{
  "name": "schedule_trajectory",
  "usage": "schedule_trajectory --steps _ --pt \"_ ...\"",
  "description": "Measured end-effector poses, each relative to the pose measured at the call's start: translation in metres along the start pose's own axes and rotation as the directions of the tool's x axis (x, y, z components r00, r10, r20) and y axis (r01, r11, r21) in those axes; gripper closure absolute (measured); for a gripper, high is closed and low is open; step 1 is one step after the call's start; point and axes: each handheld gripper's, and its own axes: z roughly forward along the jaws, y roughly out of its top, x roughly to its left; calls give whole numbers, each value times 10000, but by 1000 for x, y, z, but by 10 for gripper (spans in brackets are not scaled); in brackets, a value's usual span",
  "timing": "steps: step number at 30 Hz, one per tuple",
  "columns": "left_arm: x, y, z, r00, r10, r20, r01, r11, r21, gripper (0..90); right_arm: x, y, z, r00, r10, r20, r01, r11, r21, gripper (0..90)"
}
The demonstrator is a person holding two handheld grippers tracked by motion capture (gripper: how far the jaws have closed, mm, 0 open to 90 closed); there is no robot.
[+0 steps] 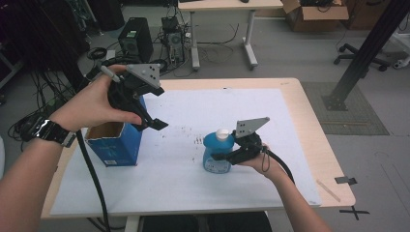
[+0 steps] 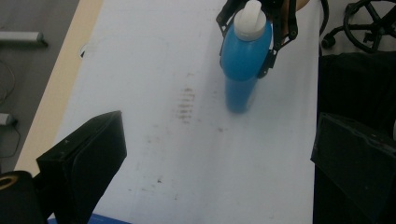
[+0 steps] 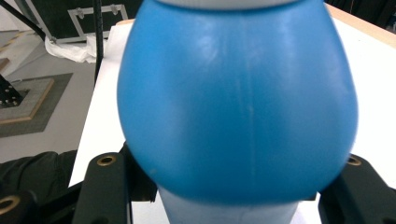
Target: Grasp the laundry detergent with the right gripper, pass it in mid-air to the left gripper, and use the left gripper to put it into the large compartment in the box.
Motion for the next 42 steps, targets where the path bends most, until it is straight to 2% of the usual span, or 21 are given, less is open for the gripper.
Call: schedule_trajectory --steps 4,9,15,18,30,42 --pt "0 1 1 10000 40 0 -40 10000 17 37 1 2 0 10000 -51 74 50 9999 132 420" --pt "-1 1 1 10000 80 20 -80 10000 17 38 1 6 0 9999 -38 -165 42 9996 288 424" --pt "-2 3 -1 9999 95 74 -95 10000 10 37 2 18 -4 9997 -139 -194 144 9995 283 425" --pt "-3 5 -3 9998 164 114 -164 9999 54 37 1 28 -8 9996 -122 -249 130 9995 294 426" --pt "-5 16 -9 9992 322 216 -323 9995 37 34 0 76 -17 9970 -579 -506 604 9970 483 427" --pt "-8 29 -6 9969 575 539 -581 9983 85 33 11 114 -8 9886 -1200 -911 1260 9900 634 428"
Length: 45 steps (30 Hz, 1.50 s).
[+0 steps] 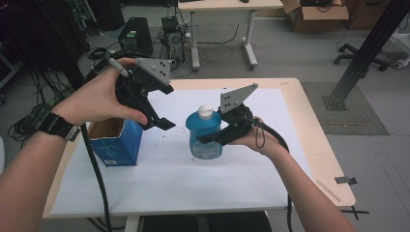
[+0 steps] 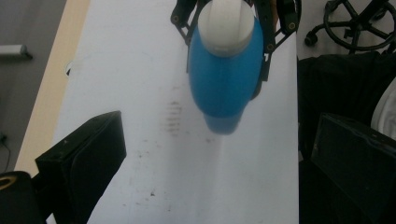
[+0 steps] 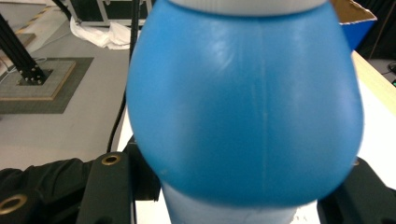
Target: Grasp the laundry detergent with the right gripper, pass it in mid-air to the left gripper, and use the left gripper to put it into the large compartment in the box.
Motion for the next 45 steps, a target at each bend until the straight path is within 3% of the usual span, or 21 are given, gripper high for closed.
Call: schedule_trajectory --steps 12,26,35,45 --pt "-2 10 7 9998 107 181 -110 9998 176 32 8 22 18 9987 -411 -293 420 9987 286 428" --pt "-6 15 22 9988 198 459 -232 9968 760 43 12 34 29 9975 -557 -445 574 9977 364 429" --pt "-6 15 34 9977 108 676 -169 9957 913 110 13 36 29 9975 -581 -407 596 9976 357 429" --pt "-8 18 42 9968 275 747 -359 9929 1132 187 14 34 30 9976 -564 -413 579 9977 349 429"
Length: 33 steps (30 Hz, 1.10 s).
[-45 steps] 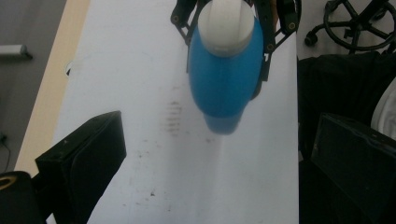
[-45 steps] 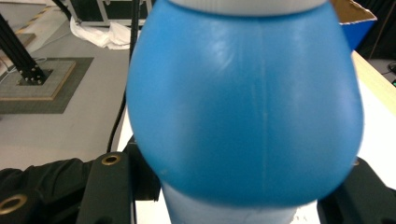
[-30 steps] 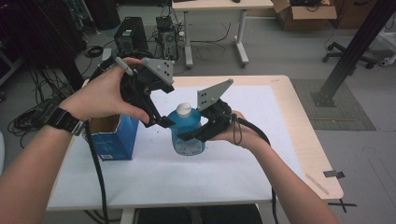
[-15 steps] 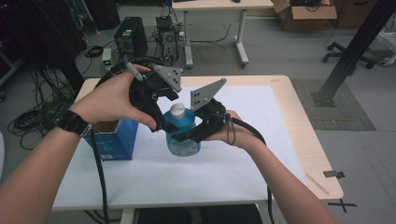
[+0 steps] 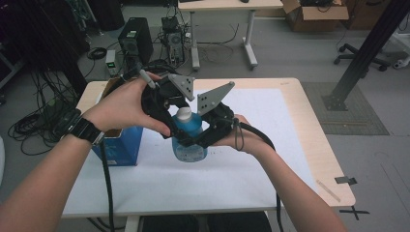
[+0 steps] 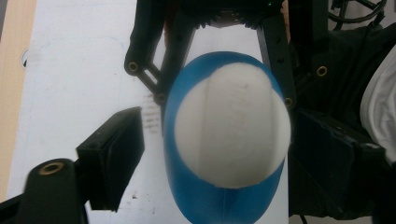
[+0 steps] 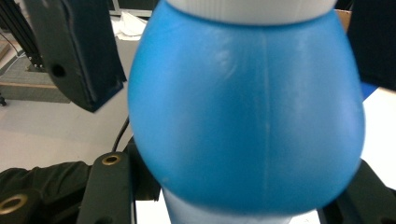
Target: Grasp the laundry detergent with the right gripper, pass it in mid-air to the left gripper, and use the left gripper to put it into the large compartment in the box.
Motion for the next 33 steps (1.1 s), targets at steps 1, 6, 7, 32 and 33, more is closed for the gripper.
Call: schedule_trajectory --steps 1,6,7,32,33 --pt "0 0 0 10000 27 8 -27 10000 29 187 0 0 0 10000 -3 -4 3 10000 -5 429" --pt "0 1 1 9999 75 -93 -75 10000 39 236 0 0 0 10000 -36 13 36 10000 -8 429" --pt "-1 1 1 9999 97 -69 -97 9999 58 247 0 0 0 10000 -40 16 40 10000 -3 429" --pt "0 2 7 9997 158 174 -166 9989 432 373 0 -1 0 9999 -87 60 87 10000 36 429" --pt "0 2 7 9997 145 171 -153 9988 458 373 0 -1 0 9999 -100 65 99 9999 53 429"
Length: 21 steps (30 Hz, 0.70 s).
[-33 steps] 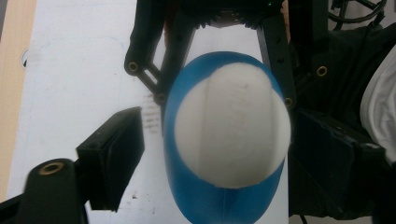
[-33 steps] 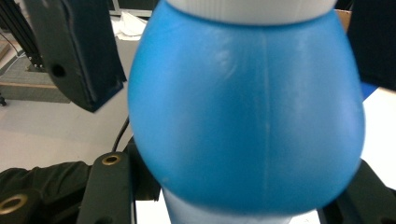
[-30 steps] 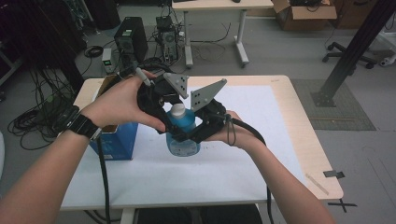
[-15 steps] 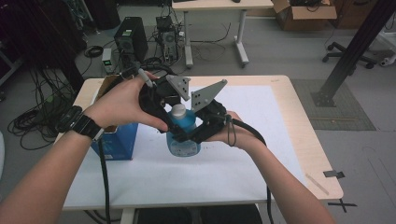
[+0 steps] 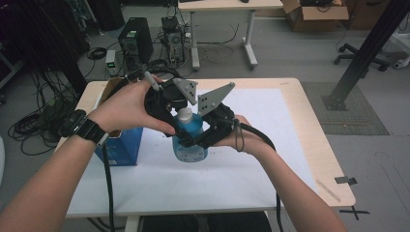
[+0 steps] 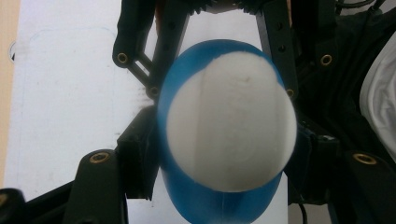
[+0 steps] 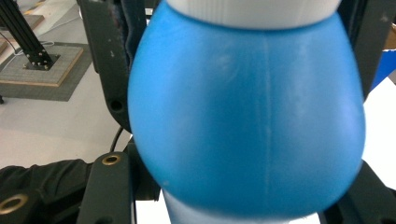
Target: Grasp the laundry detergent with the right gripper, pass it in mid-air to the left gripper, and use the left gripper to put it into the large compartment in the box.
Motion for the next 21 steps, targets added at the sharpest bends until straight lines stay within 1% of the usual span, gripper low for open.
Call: schedule_trajectory --steps 7,13,16,17,18,19,20,21 --pt "0 1 0 10000 -88 23 88 9999 57 376 0 0 0 10000 -16 18 16 10000 31 429" --pt "0 3 -2 9998 -185 -26 185 9998 74 378 -1 0 -2 10000 7 -27 -7 10000 -66 425" --pt "0 4 -3 9996 -300 1 300 9995 89 378 -2 0 -3 10000 29 -78 -30 9999 -139 422" --pt "1 5 -4 9994 -335 1 335 9994 83 378 -2 0 -4 9998 118 -155 -121 9997 -233 414" --pt "1 6 -5 9991 -418 -2 418 9990 137 379 -2 0 -4 9999 125 -102 -128 9995 -284 389" --pt "2 6 -5 9987 -507 -6 507 9985 212 379 -2 0 -5 9999 131 75 -128 9994 -324 359" --pt "2 6 -5 9984 -567 -30 568 9980 267 379 -3 -1 -7 9997 176 150 -171 9992 -348 340" --pt "2 6 -6 9982 -598 -58 599 9979 257 379 -3 -1 -7 9997 176 150 -171 9992 -348 340"
